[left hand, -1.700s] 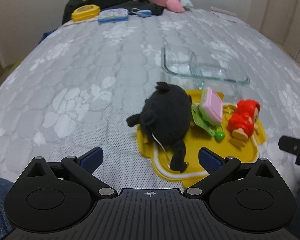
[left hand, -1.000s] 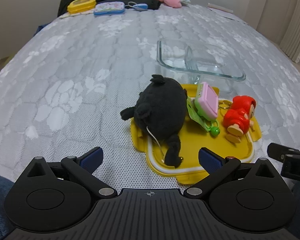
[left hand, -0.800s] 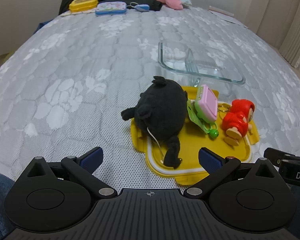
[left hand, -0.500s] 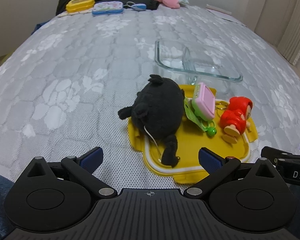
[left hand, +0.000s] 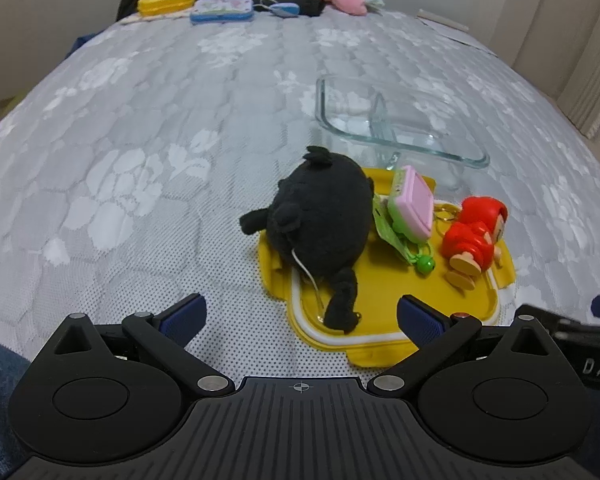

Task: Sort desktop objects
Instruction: 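Move the left tool toward the black plush toy on the yellow lid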

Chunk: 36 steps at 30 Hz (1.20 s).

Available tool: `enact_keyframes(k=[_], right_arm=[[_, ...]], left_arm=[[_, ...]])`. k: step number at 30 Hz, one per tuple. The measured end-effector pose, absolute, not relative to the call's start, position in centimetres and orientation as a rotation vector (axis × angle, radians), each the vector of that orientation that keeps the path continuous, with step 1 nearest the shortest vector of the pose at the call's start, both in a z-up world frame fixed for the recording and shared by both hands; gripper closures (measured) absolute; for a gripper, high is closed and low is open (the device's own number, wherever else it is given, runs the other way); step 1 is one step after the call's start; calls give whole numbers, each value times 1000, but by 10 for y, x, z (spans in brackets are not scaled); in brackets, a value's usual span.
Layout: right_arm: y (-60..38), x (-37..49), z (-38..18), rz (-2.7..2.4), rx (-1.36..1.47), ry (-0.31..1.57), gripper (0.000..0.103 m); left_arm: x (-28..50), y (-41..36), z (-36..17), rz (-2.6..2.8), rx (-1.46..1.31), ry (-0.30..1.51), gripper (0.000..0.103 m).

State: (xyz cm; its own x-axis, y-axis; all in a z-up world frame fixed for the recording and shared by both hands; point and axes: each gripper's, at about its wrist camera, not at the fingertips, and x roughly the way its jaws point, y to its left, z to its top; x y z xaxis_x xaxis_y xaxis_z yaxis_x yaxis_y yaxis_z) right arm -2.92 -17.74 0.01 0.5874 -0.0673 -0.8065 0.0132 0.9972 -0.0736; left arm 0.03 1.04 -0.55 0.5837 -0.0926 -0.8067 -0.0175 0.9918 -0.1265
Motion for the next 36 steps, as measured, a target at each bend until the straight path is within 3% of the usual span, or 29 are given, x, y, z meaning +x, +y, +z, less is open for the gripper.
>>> enact_keyframes(k=[9,15,23,36], right_arm=[[-171,-32,5,-17,-68,981,0],[-167,-34,8,3,-73,1007,0],[-165,-34,9,15,-35,1056,0],[-172,-23,-9,-12,-81,1074,0]], left_arm=[[2,14,-5,11,-112,1014,0],[-6,3,10,23,60,1028,0],[-1,7,16,-27,-34,1131,0],[19,-3,-3,-61,-33,1134,0]])
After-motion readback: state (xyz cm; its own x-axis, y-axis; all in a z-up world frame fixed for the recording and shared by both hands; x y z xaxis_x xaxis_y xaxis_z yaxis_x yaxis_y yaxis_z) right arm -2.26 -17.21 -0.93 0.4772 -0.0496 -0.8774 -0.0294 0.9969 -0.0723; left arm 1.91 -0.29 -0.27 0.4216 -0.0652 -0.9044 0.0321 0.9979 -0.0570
